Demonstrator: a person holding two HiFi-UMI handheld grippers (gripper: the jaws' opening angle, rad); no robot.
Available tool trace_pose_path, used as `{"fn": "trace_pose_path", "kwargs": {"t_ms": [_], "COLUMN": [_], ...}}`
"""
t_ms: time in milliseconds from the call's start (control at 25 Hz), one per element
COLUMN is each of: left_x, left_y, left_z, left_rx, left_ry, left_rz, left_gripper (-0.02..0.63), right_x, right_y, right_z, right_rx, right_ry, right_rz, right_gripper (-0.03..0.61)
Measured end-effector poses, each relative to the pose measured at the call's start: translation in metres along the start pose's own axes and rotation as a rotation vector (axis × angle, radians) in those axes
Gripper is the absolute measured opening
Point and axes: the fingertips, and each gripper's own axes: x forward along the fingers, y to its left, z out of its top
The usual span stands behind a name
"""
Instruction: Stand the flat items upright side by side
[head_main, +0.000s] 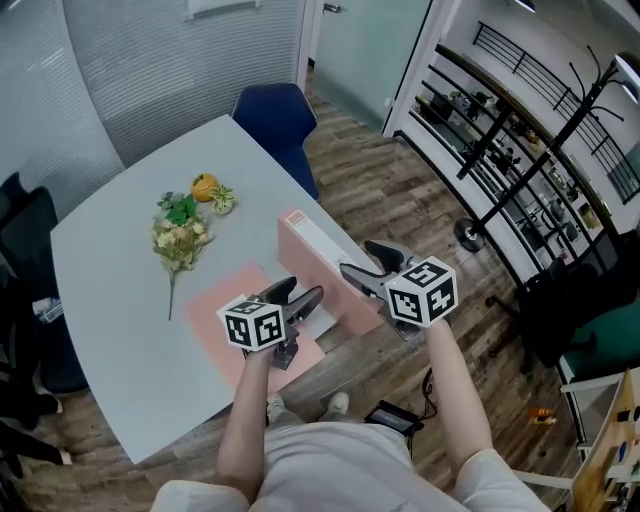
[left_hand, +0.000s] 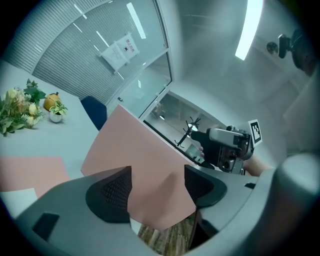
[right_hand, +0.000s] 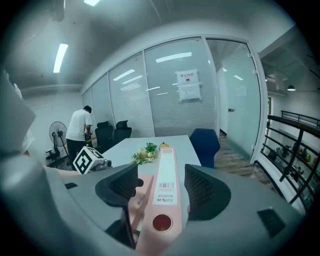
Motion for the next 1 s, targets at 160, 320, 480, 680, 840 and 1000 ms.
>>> {"fn": "trace_pose_path", "kwargs": {"t_ms": [160,320,480,680,840,1000], "left_x": [-0.003,-0.004,0.0,0.012,0.016,0.022], "left_y": [0.006,0.018,0.027,0.033,0.035,0.034], "left_z": [0.003,0.003,0.005,-0.002,-0.002,-0.004], "left_rx": [0.008,-0.01,-0.028,-0.057,-0.081,-0.095], "left_ry": [0.012,0.016,0.017,0.037,0.034,0.042], "left_rz": [-0.033,-0.054,-0.062,-0.085,-0.095,-0.11], "left_gripper": [0.318,0.318,0.318,0.318,0.318,0.318], "right_x": [0.031,0.061,0.083,0.106,0.118,0.125], "right_y": [-0.001,-0.002,-0.003,-0.005,-0.007,-0.01], "right_z": [0.009,0.013,0.012,0.005,0.0,-0.002], "right_rx": [-0.034,-0.049,-0.032,-0.012,-0.037,-0.054], "right_ry": [0.072,0.142,0.193,0.259,0.322,0.381], "right_rz": [-0.011,-0.023,-0.023,-0.018,-0.02,-0.01], "right_gripper": [0.295,0.295,0.295,0.295,0.296,0.301]}}
